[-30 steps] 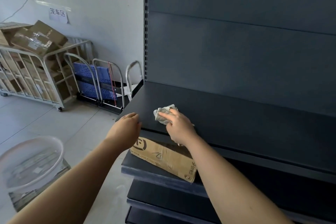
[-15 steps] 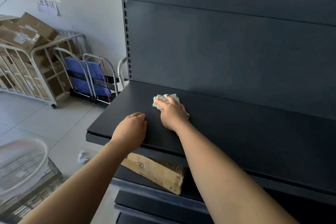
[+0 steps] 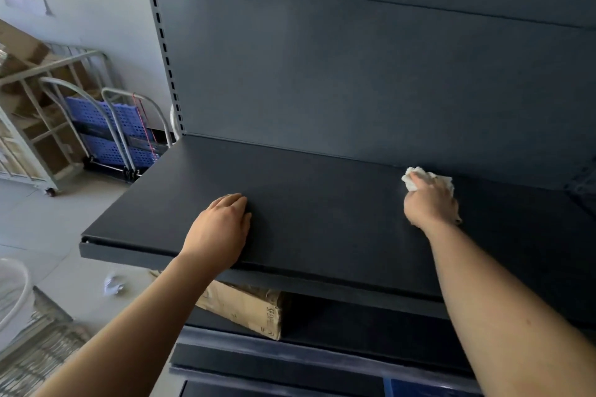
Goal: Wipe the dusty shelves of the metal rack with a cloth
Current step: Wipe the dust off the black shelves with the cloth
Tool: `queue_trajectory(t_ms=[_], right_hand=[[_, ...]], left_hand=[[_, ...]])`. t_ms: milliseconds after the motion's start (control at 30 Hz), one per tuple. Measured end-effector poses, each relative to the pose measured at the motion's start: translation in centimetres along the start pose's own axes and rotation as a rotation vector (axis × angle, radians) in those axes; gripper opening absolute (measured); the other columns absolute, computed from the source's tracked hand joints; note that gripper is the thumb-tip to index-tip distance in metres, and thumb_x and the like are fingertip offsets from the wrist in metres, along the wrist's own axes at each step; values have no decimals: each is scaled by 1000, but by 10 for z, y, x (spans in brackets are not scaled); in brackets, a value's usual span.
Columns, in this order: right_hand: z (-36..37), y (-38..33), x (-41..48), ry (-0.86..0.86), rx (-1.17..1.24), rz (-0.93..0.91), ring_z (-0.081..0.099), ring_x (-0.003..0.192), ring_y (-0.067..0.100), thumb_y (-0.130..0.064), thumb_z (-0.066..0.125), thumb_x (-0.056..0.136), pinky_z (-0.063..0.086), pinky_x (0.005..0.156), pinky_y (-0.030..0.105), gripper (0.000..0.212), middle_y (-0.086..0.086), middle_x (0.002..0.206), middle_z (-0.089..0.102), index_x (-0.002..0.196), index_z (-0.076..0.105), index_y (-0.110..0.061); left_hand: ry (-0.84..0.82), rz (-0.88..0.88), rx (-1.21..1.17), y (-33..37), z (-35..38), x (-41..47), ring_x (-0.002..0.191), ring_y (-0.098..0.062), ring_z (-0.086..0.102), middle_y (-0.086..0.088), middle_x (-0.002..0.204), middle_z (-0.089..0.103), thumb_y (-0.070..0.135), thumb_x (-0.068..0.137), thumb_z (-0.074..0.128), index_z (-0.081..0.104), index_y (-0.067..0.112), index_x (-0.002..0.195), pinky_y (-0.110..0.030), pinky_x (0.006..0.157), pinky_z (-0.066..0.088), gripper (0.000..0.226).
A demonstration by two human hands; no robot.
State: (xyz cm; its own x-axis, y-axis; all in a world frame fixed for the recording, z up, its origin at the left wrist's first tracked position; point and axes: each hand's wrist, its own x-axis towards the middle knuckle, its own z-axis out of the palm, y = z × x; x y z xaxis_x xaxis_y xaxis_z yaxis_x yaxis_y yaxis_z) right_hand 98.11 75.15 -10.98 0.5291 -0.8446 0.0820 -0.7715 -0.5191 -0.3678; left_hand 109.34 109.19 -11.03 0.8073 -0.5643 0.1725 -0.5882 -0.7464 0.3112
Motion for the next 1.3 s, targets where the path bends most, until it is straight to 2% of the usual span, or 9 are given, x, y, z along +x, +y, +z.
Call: queue_trajectory(t_ms=[200, 333, 400, 600, 767, 900, 967, 1133, 1300], right_hand=[[-36, 51, -50, 101, 67, 264, 40, 125, 41, -14, 45, 87, 41, 95, 58, 45, 6, 143, 34, 115, 44, -49], [-41, 51, -90, 55, 16, 280, 31, 129, 43, -14, 40, 91, 38, 92, 59, 49, 9, 150, 19, 125, 35, -48], [-40, 43, -108, 47, 20, 273, 34, 125, 41, -10, 38, 88, 40, 88, 55, 53, 4, 148, 23, 124, 35, -48], [-12, -1, -161, 82, -49, 12, 43, 119, 36, -21, 34, 88, 39, 96, 50, 43, 0, 145, 35, 120, 38, -50], [14, -70, -204, 109, -30, -244, 43, 126, 30, -25, 36, 92, 31, 107, 44, 46, 5, 144, 40, 135, 43, -38], [31, -125, -235, -21, 17, -382, 35, 132, 28, -31, 31, 91, 21, 113, 46, 50, 5, 148, 33, 141, 35, -38], [36, -138, -248, -79, 14, -430, 29, 135, 28, -31, 31, 90, 16, 115, 46, 54, 6, 150, 28, 143, 30, -37], [30, -120, -256, -97, 26, -546, 26, 137, 28, -25, 44, 82, 14, 116, 44, 66, 4, 151, 27, 144, 24, -40], [16, -59, -242, 20, 94, -448, 37, 126, 25, -15, 46, 82, 25, 110, 39, 64, -4, 144, 36, 137, 33, -43]], left_hand=[[13, 36, 7, 4, -3, -5, 128, -28, 46, -9, 137, 54, 25, 101, 39, 56, 6, 125, -37, 105, 37, 36], [-13, 77, 27, -1, -9, -13, 128, -26, 47, -7, 137, 53, 25, 101, 38, 55, 8, 127, -34, 106, 36, 36], [-22, 89, 34, -10, -13, -21, 126, -25, 48, -6, 135, 54, 25, 101, 37, 56, 9, 125, -34, 105, 37, 34], [-41, 119, 91, -56, -29, -41, 123, -25, 50, -5, 131, 56, 25, 99, 41, 58, 10, 120, -35, 103, 42, 30], [-168, 232, 294, -80, -32, -50, 131, -22, 42, -2, 135, 51, 16, 84, 67, 57, 13, 122, -34, 107, 39, 39], [-118, 272, 236, -77, -32, -59, 125, -22, 47, -2, 128, 56, 18, 94, 47, 60, 14, 115, -33, 104, 42, 25], [-80, 254, 134, -67, -34, -64, 120, -22, 51, -1, 124, 57, 24, 99, 37, 60, 14, 113, -33, 101, 43, 29], [-100, 209, 52, -47, -32, -70, 115, -25, 54, -3, 115, 58, 28, 100, 35, 59, 12, 105, -36, 95, 45, 29], [-81, 157, 68, -30, -30, -74, 112, -24, 53, -4, 114, 60, 31, 100, 37, 60, 11, 106, -36, 94, 45, 30]])
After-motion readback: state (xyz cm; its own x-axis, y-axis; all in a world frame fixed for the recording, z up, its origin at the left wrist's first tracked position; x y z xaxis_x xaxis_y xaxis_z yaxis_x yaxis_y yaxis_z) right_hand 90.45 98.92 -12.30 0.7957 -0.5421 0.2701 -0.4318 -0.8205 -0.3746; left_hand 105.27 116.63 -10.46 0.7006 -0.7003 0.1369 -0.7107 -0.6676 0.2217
